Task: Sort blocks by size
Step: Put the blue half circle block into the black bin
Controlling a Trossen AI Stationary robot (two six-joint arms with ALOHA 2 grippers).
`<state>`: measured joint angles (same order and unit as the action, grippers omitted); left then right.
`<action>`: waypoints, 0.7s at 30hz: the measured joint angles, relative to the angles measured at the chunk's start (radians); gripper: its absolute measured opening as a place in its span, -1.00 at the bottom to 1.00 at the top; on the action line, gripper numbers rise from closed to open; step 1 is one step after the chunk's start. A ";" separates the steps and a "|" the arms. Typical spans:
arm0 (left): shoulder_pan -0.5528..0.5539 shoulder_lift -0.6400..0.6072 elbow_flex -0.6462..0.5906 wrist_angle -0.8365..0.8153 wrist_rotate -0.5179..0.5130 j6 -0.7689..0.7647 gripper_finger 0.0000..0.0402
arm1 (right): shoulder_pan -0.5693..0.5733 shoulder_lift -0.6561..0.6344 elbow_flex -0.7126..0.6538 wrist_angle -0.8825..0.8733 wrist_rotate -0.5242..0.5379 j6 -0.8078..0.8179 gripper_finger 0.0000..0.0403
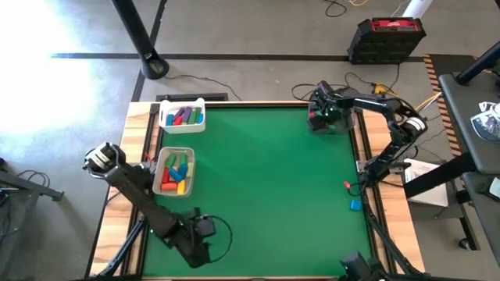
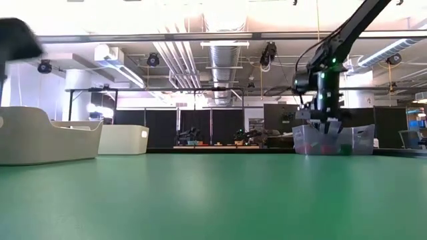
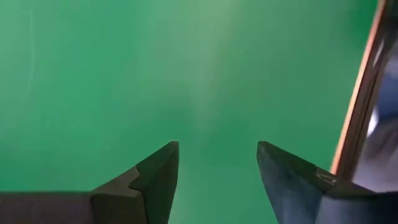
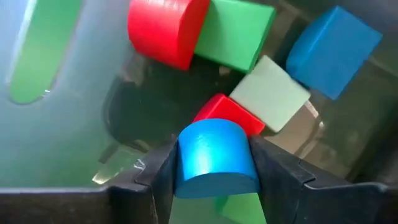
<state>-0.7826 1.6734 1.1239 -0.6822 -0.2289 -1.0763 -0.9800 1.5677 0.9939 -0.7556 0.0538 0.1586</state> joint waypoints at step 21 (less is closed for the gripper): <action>-0.127 0.010 -0.011 -0.384 0.293 -0.424 0.00 | -0.051 -0.045 -0.002 -0.018 0.079 -0.049 -0.16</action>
<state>-0.9100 1.6836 1.1128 -1.0660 0.0637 -1.5000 -1.0315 1.5225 0.9922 -0.7741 0.1329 0.1094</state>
